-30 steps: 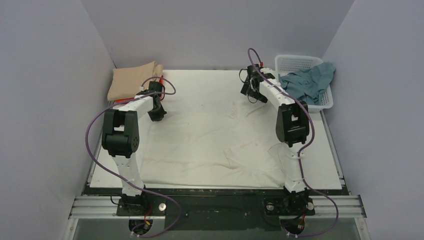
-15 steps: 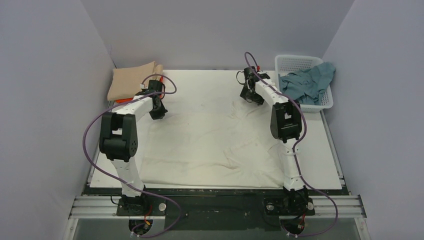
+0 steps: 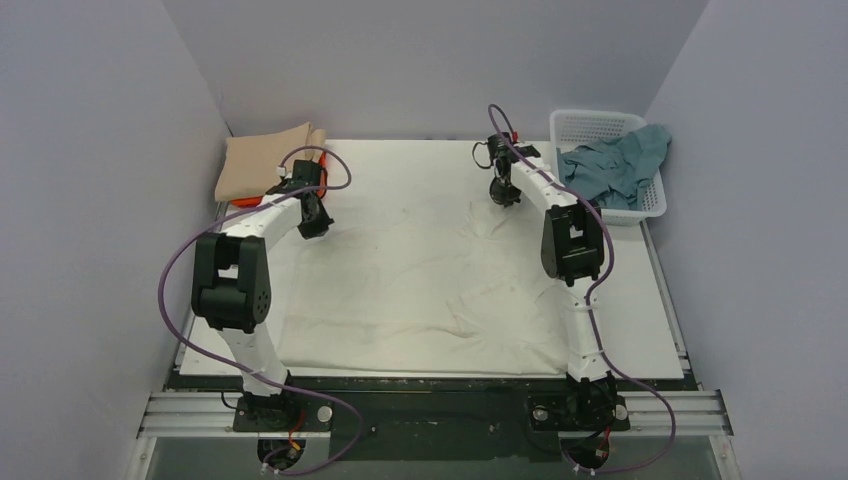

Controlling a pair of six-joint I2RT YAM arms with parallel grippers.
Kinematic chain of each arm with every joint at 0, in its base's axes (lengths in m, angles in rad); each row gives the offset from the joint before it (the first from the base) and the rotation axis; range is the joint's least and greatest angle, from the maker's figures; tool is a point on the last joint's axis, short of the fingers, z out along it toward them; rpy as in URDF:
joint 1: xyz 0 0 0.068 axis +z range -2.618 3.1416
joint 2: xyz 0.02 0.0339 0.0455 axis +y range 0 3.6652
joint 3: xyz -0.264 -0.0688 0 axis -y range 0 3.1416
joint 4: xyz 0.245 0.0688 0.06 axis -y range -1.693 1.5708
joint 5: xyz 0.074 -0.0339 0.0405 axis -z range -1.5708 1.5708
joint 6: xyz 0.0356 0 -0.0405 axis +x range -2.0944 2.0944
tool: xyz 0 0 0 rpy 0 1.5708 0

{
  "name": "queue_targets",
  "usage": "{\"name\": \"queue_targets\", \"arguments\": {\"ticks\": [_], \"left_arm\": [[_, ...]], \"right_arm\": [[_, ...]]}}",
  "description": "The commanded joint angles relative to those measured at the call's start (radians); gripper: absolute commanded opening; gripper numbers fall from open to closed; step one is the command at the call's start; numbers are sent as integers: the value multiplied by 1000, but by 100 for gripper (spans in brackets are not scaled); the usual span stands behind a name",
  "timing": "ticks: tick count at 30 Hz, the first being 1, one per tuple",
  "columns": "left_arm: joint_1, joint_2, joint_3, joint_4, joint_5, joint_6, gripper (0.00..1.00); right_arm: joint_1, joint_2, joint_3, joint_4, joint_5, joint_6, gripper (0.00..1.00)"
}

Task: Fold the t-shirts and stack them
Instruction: Grab the side of the flattened tshirt furthest away from the robot with both arms

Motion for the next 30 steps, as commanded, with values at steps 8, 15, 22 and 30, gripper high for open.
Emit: {"name": "queue_targets", "arguments": {"ticks": [8,15,22,30], "left_arm": [[-32,-216,-134,127,27,-27,0],[-4,-185,-119,98,-12,-57,3],[45,-3,40,-3,1,-52,43],[43,159,117,12,89,12,61]], "right_arm": [[53,-408,-307,87,-84,-130,0],[63,-559,-498,147,-129,-152,0],[73,-590,-553,157,-140,-160,0],[73,-563,-557,151,-144,-171,0]]}}
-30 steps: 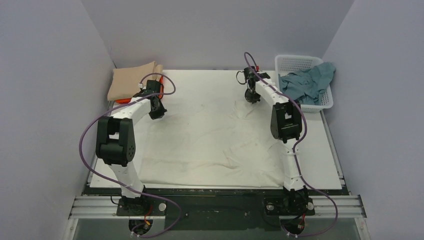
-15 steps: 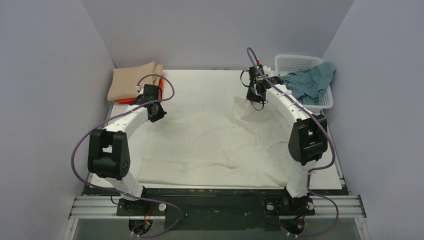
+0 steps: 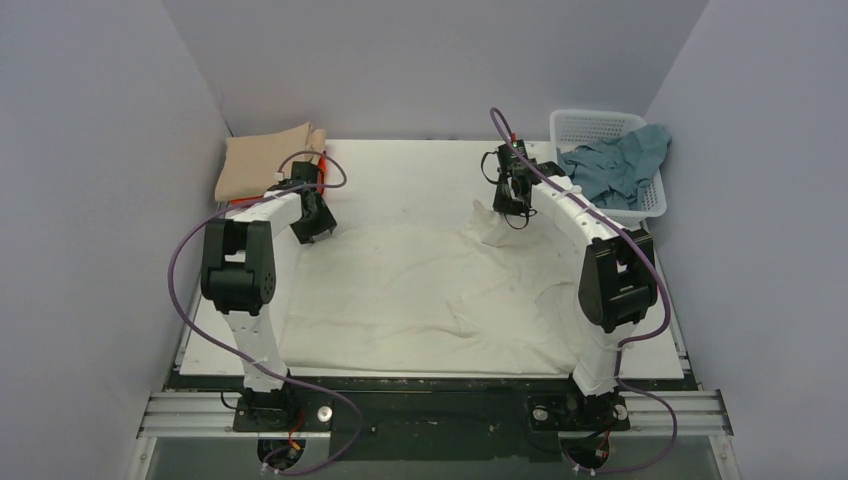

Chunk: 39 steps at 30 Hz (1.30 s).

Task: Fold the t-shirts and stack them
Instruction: Grab the side of the flattened tshirt furthest away from the robot with both arms

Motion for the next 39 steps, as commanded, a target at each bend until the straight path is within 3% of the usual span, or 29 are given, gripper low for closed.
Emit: {"name": "queue_targets", "arguments": {"ticks": [1,11,17,29,39], "left_arm": [[-5,75,97,-40,52,55,61],[-64,134,168,-22,-12,89,66],[-128,209,291,-154,-101,116,66],[-159,32,133,-186,-51,135,68],[-165,-26,93,-212,-65,154,68]], "right_arm": [[7,-4,-1,-10,0,-17,0],[8,17,-5,-14,6,-29,0],[8,23,-9,-15,0,-31,0],[8,14,-23,-20,12,-52,0],[9,16,-29,-23,9,-53,0]]}}
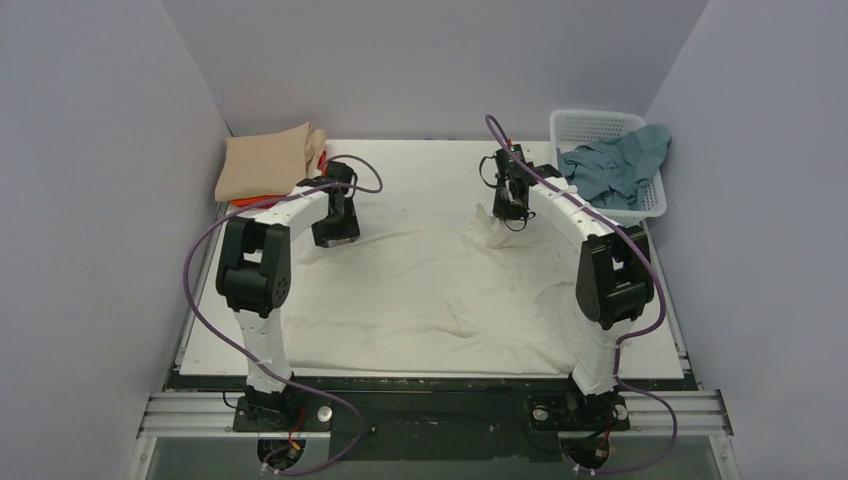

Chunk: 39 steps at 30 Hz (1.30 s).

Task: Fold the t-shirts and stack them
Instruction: Grab the side of the flattened tshirt furthest away from the robot with both arms

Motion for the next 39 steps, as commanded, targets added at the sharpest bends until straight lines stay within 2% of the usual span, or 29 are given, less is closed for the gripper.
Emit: {"name": "queue_targets", "arguments": {"ticks": [1,7,12,15,24,27,29,31,32,34,39], "left_arm": [[-1,-90,-13,-42,-29,6,67],[47,-123,6,-94,-125,-40,68],[103,-79,-4,-91,-90,-53,68],[125,-50,-6,-52,-20,-55,68],[145,13,4,4,85,-47,68],[144,20,-16,13,93,-47,64],[144,25,-20,9,93,-46,52],[142,20,-24,6,93,-44,24],[143,16,-30,7,90,-44,5],[143,-8,-44,13,89,-42,0],[138,-118,-102,33,70,-45,0]], "right_arm": [[10,-10,-15,-23,11,-15,0],[10,-13,-21,-23,13,-15,0],[10,-9,-21,-24,14,-18,0],[10,-4,-17,-25,14,-20,0],[10,9,-11,-30,19,-25,0],[10,10,-10,-31,19,-25,0],[10,9,-9,-32,18,-25,0],[10,8,-8,-32,15,-24,0],[10,6,-8,-32,14,-25,0],[10,-2,-10,-34,13,-24,0],[12,-61,-44,-28,24,-22,0]]}}
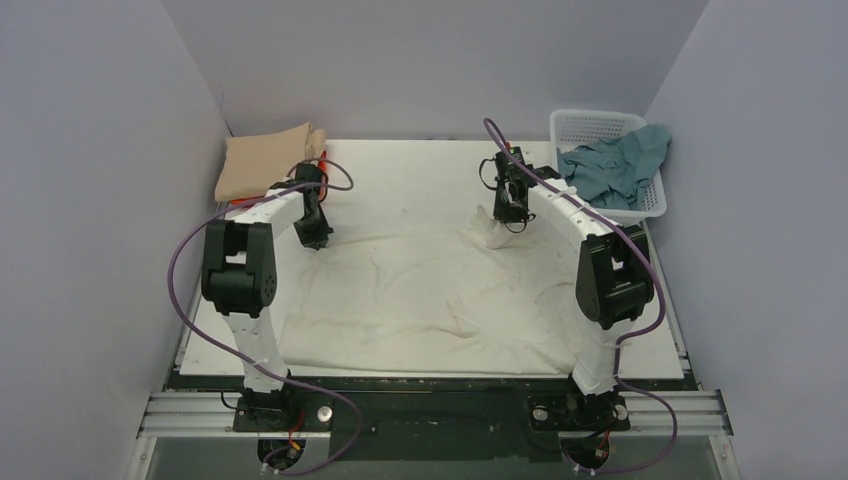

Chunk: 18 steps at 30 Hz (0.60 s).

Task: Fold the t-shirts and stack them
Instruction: Grab the side of the flattened tshirt furthest away from the robot with both arms, then fold the other side of the tshirt into a rectangle

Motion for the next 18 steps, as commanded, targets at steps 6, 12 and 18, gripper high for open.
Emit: {"name": "queue_targets", "arguments": {"ticks": [6,12,18], "left_arm": [[-42,-240,-180,79,-42,-28,0],[-107,-403,-341,170,-93,-74,0],[-141,-586,-516,220,-153,-169,0]], "right_arm": [[23,-201,-150,-12,28,5,0],[53,-377,-310,-5,30,30,0],[89,-534,-450,-33,22,58,0]]}}
